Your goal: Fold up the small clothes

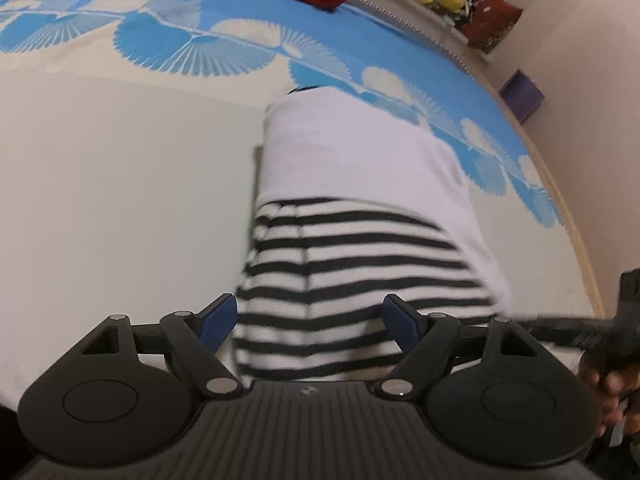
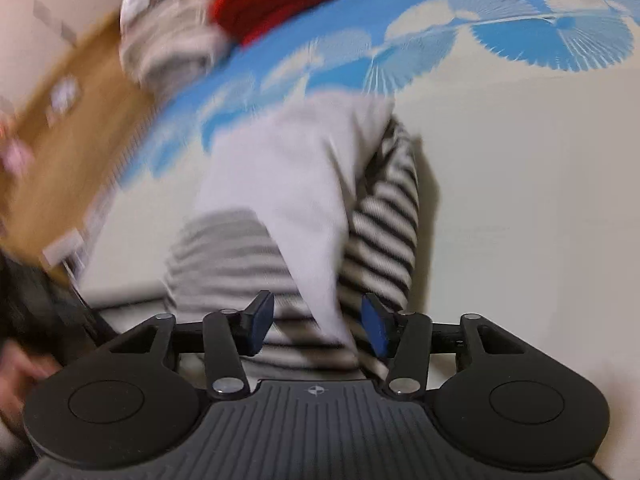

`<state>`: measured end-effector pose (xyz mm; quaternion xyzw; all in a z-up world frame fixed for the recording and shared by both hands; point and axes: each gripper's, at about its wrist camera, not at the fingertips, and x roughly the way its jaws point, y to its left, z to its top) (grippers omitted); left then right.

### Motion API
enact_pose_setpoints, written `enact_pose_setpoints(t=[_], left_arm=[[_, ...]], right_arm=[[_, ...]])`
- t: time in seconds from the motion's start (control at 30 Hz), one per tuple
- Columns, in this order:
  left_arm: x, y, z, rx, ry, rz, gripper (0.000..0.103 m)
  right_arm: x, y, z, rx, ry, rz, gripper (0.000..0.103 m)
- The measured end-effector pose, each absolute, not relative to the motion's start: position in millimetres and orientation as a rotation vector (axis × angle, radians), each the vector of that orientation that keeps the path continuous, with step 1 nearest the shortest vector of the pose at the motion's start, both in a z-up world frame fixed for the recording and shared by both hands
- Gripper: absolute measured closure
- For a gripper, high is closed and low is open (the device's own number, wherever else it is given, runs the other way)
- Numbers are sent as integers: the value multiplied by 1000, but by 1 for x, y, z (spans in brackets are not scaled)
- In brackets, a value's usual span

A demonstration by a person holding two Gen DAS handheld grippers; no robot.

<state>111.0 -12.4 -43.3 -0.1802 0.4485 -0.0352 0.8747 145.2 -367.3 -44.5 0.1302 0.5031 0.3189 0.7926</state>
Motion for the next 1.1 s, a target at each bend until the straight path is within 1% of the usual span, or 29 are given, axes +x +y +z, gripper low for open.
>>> enact_pose_setpoints(t=[0.03, 0.1, 0.17, 0.23, 0.33, 0.4, 0.43, 0.5, 0.53, 0.57, 0.63, 0.7, 0.77, 0.83, 0.93, 1.1], left_arm=[[113, -16, -43, -372, 934, -80, 19], [115, -23, -48, -346, 941, -91, 19], [117, -32, -65, -233, 992, -85, 16], [118, -37, -79, -156, 1041, -78, 12], [122, -42, -72, -117, 1068, -91, 12], [126, -45, -60, -57, 1073, -102, 14], [127, -45, -51, -33, 1059, -114, 14], [130, -40, -30, -16, 1023, -131, 14], [133, -36, -20, -19, 1008, -134, 14], [134, -32, -11, -25, 993, -133, 14], [136, -24, 10, -43, 966, -125, 14], [138, -18, 29, -54, 945, -115, 14], [139, -16, 44, -51, 927, -105, 14], [139, -16, 55, -42, 920, -89, 14], [140, -16, 65, -61, 926, -72, 14], [129, -17, 66, -74, 931, -74, 14]], right_arm=[[143, -370, -44, 276, 1089, 697, 99], [141, -389, -36, 346, 1054, 691, 99], [141, -406, -35, 403, 1055, 672, 99], [140, -402, -45, 330, 1114, 646, 100], [139, -384, -59, 190, 1189, 615, 100], [143, -381, -57, 195, 1204, 613, 99], [145, -381, -53, 209, 1195, 615, 97], [149, -388, -42, 236, 1143, 596, 85], [151, -394, -34, 267, 1109, 588, 66], [153, -397, -29, 295, 1079, 587, 52], [156, -405, -15, 371, 1002, 591, 51], [163, -412, -8, 450, 965, 569, 45], [169, -411, -6, 516, 948, 533, 30], [173, -405, -10, 551, 961, 534, 28], [182, -391, -21, 541, 1042, 502, 25], [193, -377, -31, 528, 1086, 445, 25]])
